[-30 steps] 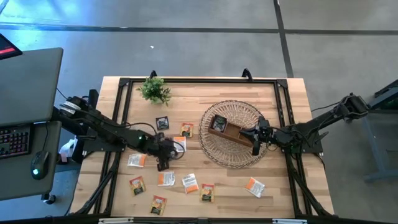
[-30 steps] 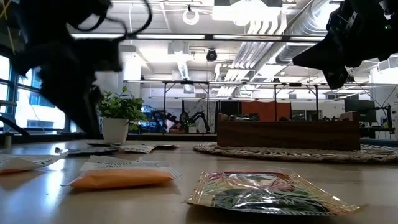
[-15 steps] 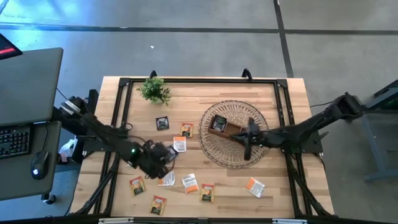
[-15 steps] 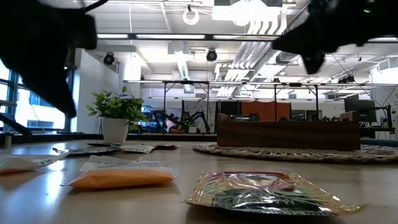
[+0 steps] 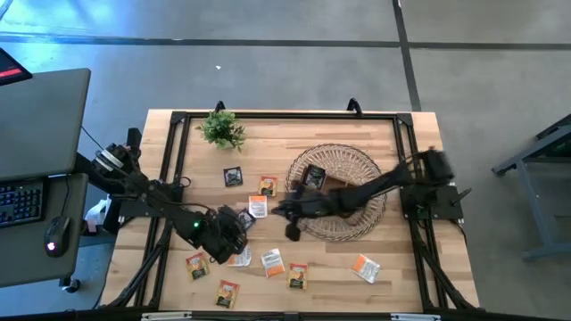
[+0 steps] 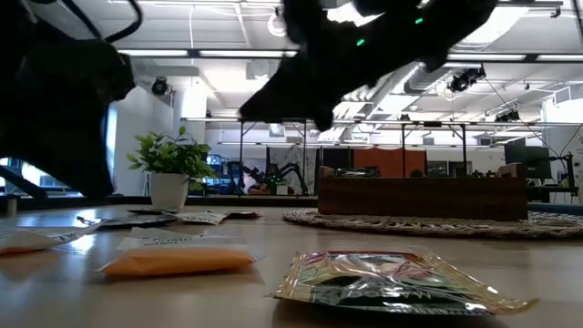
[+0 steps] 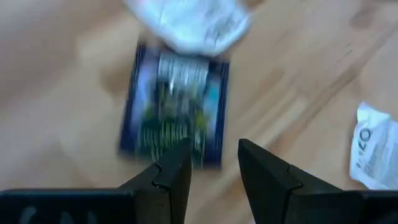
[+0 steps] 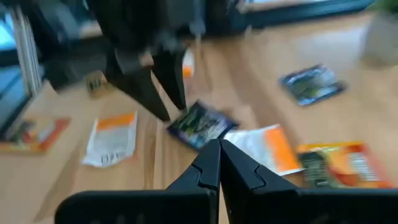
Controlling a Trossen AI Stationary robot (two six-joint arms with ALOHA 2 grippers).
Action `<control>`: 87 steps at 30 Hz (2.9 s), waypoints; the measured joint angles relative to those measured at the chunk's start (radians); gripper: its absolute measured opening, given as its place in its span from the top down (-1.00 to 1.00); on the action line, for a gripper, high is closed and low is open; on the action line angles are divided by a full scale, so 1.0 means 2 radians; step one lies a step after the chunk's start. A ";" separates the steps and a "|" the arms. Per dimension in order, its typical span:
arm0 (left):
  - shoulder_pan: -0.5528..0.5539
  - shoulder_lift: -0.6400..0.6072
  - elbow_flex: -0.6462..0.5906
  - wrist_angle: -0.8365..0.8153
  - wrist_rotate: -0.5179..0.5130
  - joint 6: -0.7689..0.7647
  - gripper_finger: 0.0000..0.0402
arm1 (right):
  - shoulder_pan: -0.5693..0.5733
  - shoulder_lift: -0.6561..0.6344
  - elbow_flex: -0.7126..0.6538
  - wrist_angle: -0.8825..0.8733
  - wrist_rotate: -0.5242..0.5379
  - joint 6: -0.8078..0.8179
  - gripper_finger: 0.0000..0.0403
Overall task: Pick & Place Tea
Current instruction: Put the violet tea bag into the left section of the wooden organizer
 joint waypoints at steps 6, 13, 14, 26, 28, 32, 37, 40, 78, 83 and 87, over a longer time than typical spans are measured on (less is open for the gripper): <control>-0.042 0.019 0.000 -0.002 -0.014 -0.127 0.35 | -0.003 0.085 0.093 -0.051 -0.019 -0.021 1.00; -0.071 0.045 0.000 -0.066 -0.048 -0.237 0.35 | -0.009 0.144 0.142 -0.056 -0.013 -0.031 1.00; -0.071 0.048 0.000 -0.068 -0.047 -0.239 0.35 | -0.009 0.151 0.147 -0.056 -0.009 -0.030 1.00; -0.032 0.051 0.001 -0.037 -0.051 -0.253 0.35 | -0.012 0.194 0.163 -0.052 -0.009 0.015 1.00; -0.021 0.051 0.001 -0.034 -0.049 -0.239 0.35 | -0.012 0.194 0.163 -0.052 -0.011 0.015 1.00; -0.002 0.051 0.001 -0.027 -0.047 -0.204 0.35 | -0.013 0.194 0.162 -0.049 -0.023 0.014 1.00; 0.015 0.051 0.000 -0.011 -0.048 -0.157 0.35 | -0.012 0.194 0.162 -0.051 -0.025 0.011 1.00; 0.020 0.052 -0.001 0.008 -0.050 -0.098 0.35 | -0.012 0.195 0.162 -0.051 -0.026 0.011 1.00; 0.037 -0.017 0.011 0.025 -0.032 0.178 0.98 | 0.009 0.037 0.160 -0.298 -0.024 -0.005 1.00; 0.109 -0.032 0.057 -0.024 0.004 0.293 0.99 | 0.066 -0.076 0.156 -0.446 0.186 0.026 1.00; 0.182 -0.029 0.091 0.004 0.070 0.447 1.00 | 0.110 -0.161 0.098 -0.486 0.218 0.076 1.00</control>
